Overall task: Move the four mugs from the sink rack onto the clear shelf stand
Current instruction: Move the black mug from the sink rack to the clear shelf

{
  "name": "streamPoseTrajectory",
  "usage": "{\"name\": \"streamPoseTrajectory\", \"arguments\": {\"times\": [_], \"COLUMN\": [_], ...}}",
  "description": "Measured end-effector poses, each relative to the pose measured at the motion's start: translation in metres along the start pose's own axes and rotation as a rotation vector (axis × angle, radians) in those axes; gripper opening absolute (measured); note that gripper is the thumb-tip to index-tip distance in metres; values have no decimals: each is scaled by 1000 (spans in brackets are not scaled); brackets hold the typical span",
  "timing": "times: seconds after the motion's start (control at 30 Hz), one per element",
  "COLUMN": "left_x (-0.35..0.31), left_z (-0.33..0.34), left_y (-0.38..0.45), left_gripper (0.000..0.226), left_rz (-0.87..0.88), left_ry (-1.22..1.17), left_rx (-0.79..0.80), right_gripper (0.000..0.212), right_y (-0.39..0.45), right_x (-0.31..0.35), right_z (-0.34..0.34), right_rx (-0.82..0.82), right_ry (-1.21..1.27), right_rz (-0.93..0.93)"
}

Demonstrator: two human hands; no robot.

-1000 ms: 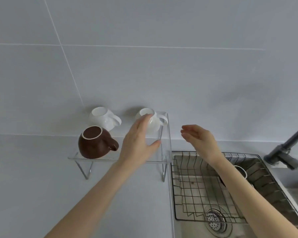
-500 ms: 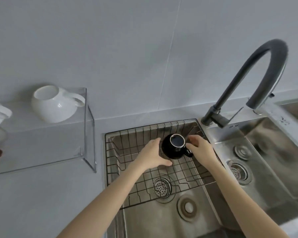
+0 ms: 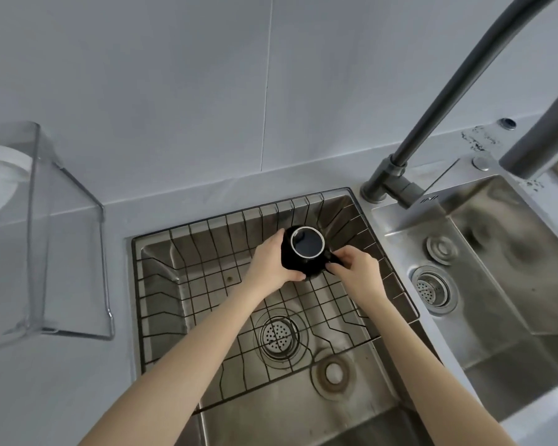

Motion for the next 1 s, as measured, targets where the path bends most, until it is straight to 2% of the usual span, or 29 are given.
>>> {"name": "streamPoseTrajectory", "arguments": {"times": [0.23, 0.33, 0.5, 0.67, 0.8, 1.0], "left_x": [-9, -28, -64, -83, -75, -28], "left_z": [-32, -68, -153, -257, -330, -399], "left_y": [-10, -19, -54, -106, -140, -170], "left_gripper": [93, 83, 87, 90, 83, 69], "left_rz": [12, 54, 148, 190, 174, 66], "left_ry": [-31, -24, -39, -56, -48, 74], "left_rx": [-39, -97, -271, -498, -611, -617], "right_gripper": [16, 11, 20, 12, 10, 6], "right_y": [-7, -13, -42, -93, -131, -183], "right_x": [26, 62, 146, 246, 309, 360], "right_z": [-13, -28, -57, -74, -63, -7], "right_rx": [-16, 16, 68, 132, 208, 335], "right_ry": [84, 150, 272, 398, 473, 477], "right_rz": [-43, -97, -238, -411, -475, -494]}}
Point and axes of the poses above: each hand's wrist, its own y-axis towards the middle knuckle, its own z-axis out of the palm, x = y × z, the point moved 9 cm from there along y, towards the middle knuckle, and after that the axes turned 15 degrees about -x, right-handed, at the moved point
